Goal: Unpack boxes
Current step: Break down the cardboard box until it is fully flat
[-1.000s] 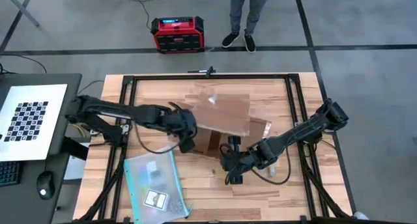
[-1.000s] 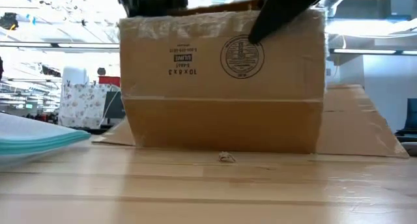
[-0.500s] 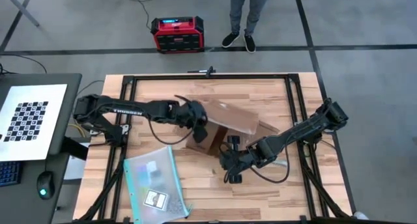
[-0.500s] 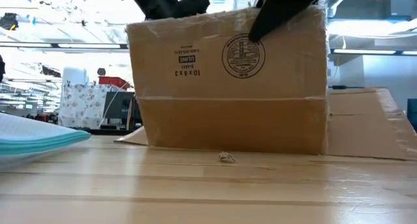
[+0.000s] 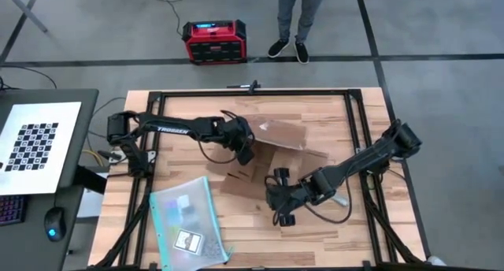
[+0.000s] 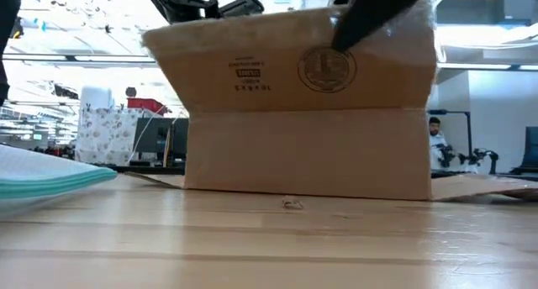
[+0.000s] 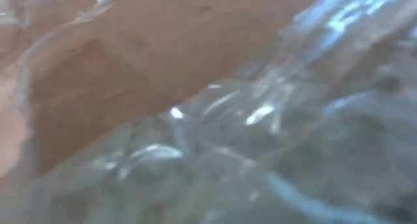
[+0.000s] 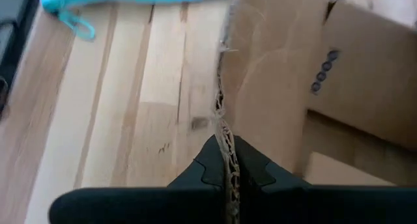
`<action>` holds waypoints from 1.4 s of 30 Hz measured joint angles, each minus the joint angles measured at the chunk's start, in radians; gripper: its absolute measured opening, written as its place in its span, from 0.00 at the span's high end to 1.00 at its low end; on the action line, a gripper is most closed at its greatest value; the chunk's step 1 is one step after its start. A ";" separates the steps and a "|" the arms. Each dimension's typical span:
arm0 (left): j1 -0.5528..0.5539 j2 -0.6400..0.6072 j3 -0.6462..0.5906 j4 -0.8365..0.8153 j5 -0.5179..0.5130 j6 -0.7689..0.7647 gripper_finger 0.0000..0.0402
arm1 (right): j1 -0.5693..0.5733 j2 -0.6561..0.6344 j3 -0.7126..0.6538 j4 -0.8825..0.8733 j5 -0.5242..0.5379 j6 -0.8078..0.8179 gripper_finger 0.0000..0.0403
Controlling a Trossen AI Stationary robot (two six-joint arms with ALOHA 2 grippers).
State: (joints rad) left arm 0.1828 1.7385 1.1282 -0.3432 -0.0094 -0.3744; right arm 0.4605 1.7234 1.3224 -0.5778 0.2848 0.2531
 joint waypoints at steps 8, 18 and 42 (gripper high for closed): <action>0.018 0.002 0.000 0.001 0.027 0.021 1.00 | 0.027 0.054 -0.001 -0.019 0.024 0.065 1.00; 0.009 0.002 0.003 0.000 0.059 0.026 1.00 | 0.021 0.119 -0.004 0.012 -0.038 0.215 0.99; -0.022 -0.078 0.002 -0.013 0.090 0.097 1.00 | -0.057 -0.331 0.127 -0.545 -0.104 0.376 0.45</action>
State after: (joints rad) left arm 0.1611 1.6604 1.1297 -0.3562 0.0803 -0.2770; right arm 0.4031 1.3928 1.4494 -1.1224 0.1812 0.6292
